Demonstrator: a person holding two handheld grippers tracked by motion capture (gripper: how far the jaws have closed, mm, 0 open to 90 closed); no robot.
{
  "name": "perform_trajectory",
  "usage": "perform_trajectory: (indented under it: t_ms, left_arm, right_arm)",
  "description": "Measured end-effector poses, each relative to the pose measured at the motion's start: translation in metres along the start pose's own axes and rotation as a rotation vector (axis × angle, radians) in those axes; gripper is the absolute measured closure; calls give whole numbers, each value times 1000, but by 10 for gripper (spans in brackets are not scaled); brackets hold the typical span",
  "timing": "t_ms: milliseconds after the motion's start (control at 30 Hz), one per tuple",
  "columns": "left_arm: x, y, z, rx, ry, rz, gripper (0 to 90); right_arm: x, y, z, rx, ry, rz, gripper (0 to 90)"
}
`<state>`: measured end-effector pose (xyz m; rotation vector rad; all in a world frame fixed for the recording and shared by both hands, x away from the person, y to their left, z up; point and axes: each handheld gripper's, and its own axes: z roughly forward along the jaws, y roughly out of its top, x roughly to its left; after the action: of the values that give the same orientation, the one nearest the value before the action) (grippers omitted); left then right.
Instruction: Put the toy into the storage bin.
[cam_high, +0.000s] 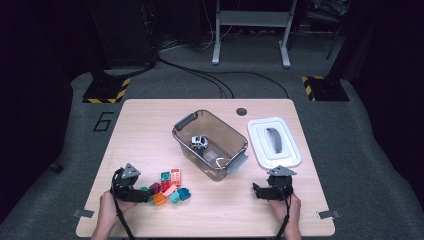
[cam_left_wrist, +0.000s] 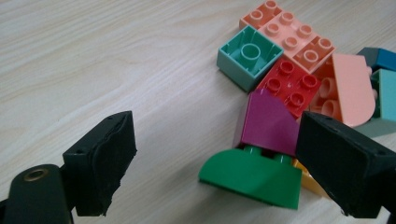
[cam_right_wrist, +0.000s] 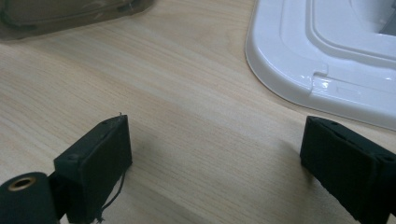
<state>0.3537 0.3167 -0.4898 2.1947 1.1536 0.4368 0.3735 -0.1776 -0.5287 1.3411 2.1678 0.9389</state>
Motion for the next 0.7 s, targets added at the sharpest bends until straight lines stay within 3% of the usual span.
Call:
perform_trajectory:
  t_ms: [200, 400, 500, 533, 700]
  left_arm:
    - [7, -9, -8, 36, -8, -8, 132]
    - [12, -12, -11, 84, 6, 15, 158]
    - [15, -11, -12, 87, 9, -1, 166]
    - [15, -8, -12, 73, -5, -27, 171]
    - [13, -2, -4, 71, -6, -44, 211]
  right_arm:
    - [0, 0, 0, 0, 0, 0, 81]
    - [0, 0, 0, 0, 0, 0, 81]
    - [0, 0, 0, 0, 0, 0, 81]
    - [0, 0, 0, -1, 0, 0, 81]
    - [0, 0, 0, 0, -1, 1, 82]
